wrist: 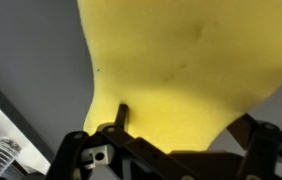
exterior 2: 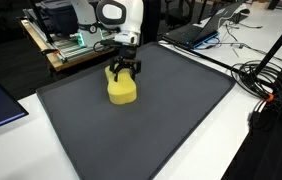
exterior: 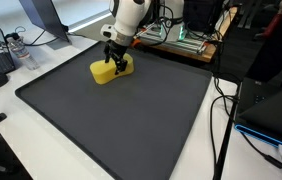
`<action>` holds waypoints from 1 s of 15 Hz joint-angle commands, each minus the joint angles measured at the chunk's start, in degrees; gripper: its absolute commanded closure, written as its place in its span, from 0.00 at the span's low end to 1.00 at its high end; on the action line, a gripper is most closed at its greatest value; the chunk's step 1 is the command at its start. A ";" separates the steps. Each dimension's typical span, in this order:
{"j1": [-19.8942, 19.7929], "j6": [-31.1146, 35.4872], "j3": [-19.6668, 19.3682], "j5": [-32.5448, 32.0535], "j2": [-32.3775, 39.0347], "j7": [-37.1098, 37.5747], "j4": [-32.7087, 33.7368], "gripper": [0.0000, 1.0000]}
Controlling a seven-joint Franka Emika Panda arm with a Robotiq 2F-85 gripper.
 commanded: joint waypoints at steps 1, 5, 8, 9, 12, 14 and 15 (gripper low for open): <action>1.40 -1.89 -0.40 -0.41 2.73 1.84 1.82 0.34; 1.18 -3.22 0.29 0.39 2.28 0.51 1.51 0.61; 1.37 -3.50 0.23 0.27 2.20 0.60 1.51 0.78; 1.28 -3.59 0.31 0.38 2.18 0.47 1.49 0.83; 1.29 -4.16 0.25 0.34 2.19 0.52 1.53 1.00; 1.36 -4.59 0.18 0.18 2.21 0.64 1.63 0.96; 1.37 -4.62 0.18 0.15 2.20 0.63 1.65 0.96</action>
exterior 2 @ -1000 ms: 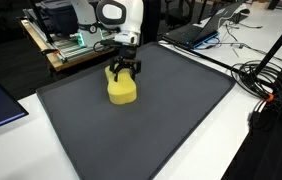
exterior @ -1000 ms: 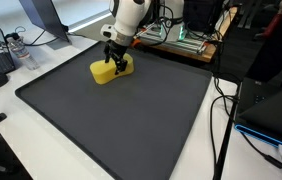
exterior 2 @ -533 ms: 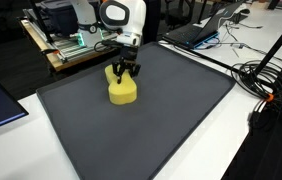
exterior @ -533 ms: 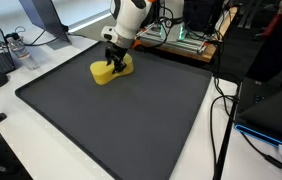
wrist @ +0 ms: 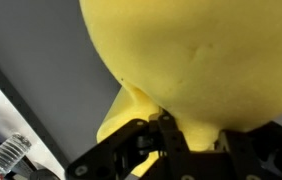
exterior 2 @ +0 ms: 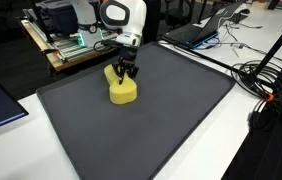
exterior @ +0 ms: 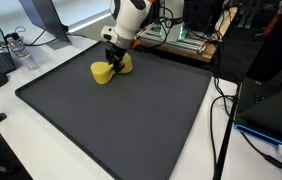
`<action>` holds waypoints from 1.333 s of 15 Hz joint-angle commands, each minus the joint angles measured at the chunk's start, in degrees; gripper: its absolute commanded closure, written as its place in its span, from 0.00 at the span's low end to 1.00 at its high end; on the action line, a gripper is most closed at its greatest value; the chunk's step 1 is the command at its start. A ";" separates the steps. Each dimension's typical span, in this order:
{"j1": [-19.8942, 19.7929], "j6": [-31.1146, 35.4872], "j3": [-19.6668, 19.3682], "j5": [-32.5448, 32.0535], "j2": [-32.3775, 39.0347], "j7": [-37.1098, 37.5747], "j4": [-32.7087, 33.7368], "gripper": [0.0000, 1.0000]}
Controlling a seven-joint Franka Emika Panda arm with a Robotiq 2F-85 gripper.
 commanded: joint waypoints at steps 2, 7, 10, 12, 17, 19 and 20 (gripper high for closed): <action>0.32 -0.65 0.04 -0.11 1.12 0.49 0.53 0.98; 0.49 -0.72 -0.18 -0.55 1.18 0.71 0.64 0.97; 0.51 -0.84 -0.19 -0.55 1.17 0.69 0.65 0.97; 0.53 -0.93 -0.21 -0.55 1.19 0.70 0.68 0.97; 0.37 -0.90 -0.14 -0.38 1.11 0.53 0.60 0.97; 0.15 -0.70 0.00 -0.15 0.97 0.27 0.46 0.97; 0.07 -0.74 0.08 0.00 0.91 0.13 0.40 0.97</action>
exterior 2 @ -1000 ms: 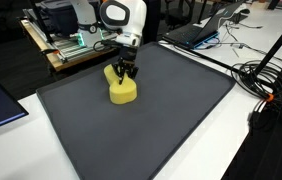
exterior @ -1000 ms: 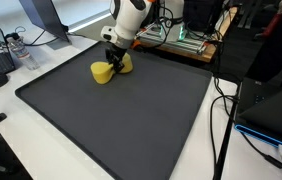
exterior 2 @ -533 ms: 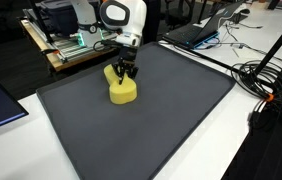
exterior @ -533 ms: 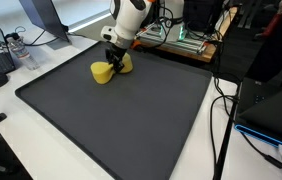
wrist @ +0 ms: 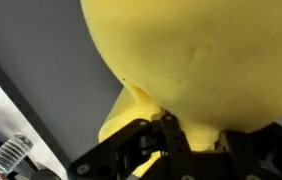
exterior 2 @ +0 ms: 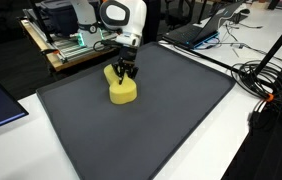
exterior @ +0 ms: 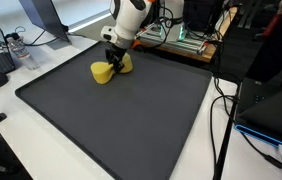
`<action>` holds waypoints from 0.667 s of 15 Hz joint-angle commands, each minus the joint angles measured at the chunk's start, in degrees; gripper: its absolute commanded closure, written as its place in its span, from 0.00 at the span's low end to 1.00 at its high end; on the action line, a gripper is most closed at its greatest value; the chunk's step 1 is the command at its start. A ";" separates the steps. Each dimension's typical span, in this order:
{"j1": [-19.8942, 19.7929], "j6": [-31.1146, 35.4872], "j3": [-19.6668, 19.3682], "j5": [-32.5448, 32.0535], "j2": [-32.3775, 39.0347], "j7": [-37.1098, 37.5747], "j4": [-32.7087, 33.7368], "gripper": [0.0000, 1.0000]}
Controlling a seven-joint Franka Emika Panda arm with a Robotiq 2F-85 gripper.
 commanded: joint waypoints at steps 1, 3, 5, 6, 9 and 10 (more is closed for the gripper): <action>0.07 -0.25 0.05 -0.03 0.90 0.20 0.37 0.97; 0.18 -0.28 -0.06 -0.22 0.93 0.33 0.43 0.97; 0.21 -0.31 -0.10 -0.26 0.92 0.37 0.43 0.97; -0.49 -0.37 0.56 1.02 0.49 -0.56 0.03 0.97; -0.17 -0.31 -0.04 0.09 0.15 -0.82 -0.02 0.56; -0.07 -0.57 -0.16 0.03 -0.07 -0.74 -0.10 0.49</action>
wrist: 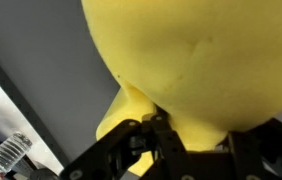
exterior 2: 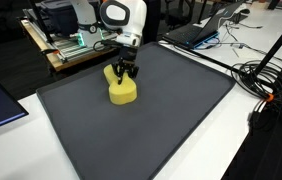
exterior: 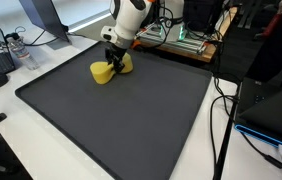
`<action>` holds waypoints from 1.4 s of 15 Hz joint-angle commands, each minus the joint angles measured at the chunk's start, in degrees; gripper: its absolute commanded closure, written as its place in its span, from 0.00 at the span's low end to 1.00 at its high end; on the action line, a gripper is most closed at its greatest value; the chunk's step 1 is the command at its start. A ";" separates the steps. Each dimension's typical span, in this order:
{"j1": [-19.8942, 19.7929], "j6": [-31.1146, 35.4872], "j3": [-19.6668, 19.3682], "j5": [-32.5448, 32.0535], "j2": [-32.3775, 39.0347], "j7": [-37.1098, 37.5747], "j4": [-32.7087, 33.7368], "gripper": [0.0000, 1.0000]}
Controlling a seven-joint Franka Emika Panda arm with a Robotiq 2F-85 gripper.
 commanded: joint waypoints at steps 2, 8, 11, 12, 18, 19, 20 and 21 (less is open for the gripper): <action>0.03 -0.33 -0.43 -0.77 -0.89 -0.80 -0.61 0.34; -0.29 -0.85 -0.50 -0.63 -2.56 -3.98 -1.40 0.00; -0.93 -0.66 -0.42 -0.08 -4.14 -7.15 -2.39 0.00; -1.14 -0.79 -0.33 0.16 -4.66 -8.20 -2.70 0.00; -2.03 -3.20 -0.20 1.89 -9.40 -14.75 -4.84 0.00; -2.05 -3.52 -0.25 2.01 -10.50 -15.60 -5.08 0.00; -2.60 -3.56 0.23 3.16 -11.67 -17.52 -5.42 0.00; -2.87 -3.84 0.41 4.15 -12.80 -19.00 -5.51 0.00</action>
